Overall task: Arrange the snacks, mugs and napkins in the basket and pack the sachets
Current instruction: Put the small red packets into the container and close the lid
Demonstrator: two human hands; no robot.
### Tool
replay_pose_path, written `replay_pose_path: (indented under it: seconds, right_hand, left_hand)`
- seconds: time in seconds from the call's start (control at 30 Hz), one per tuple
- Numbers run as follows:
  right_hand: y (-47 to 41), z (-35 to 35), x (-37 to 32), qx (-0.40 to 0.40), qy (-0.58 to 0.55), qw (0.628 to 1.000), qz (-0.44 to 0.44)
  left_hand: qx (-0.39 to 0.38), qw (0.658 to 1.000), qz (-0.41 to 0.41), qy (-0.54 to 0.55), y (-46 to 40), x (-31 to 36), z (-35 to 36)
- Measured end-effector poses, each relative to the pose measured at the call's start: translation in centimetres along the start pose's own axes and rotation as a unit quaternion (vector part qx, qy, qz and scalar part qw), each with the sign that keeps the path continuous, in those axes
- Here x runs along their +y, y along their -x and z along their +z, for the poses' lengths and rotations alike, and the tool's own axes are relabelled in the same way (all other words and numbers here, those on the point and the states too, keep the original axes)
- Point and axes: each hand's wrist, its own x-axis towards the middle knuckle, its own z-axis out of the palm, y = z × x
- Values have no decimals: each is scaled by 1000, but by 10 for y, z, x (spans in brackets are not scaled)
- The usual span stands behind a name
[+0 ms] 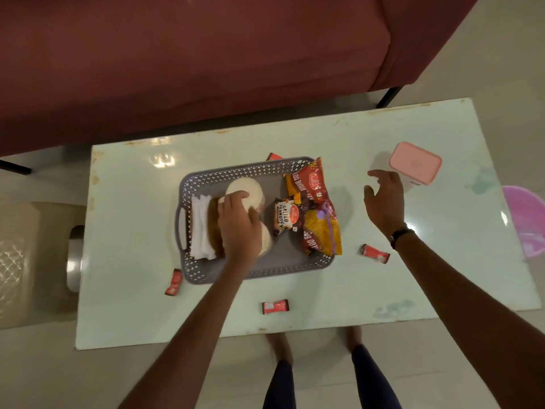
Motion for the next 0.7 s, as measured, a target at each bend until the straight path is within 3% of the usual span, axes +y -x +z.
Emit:
replay_pose_path:
  seconds: [0.1,0.2,0.3,0.47,0.6,0.7]
  right_hand:
    - [-27,-23,25,-5,108,993,-43]
    - [-59,-41,52,-48,182,982,-33]
    - [-90,-46,77,-86,223,970,-35]
    - [-117,-46,93,-97,206,972,-61]
    - [-86,-46,97,-98,224,965,-97]
    - [-52,-45,92,-131,142,981,-21]
  left_hand:
    - [-6,998,57,28,11,47,28]
    - [-31,995,51,81,20,92,58]
    - [-69,974,-12,213,32,125,89]
    - [-116,940,-116,301,51,145,133]
    - [-179,882,-254,355,58,149,152]
    - [-219,825,-334,400,60,153,157]
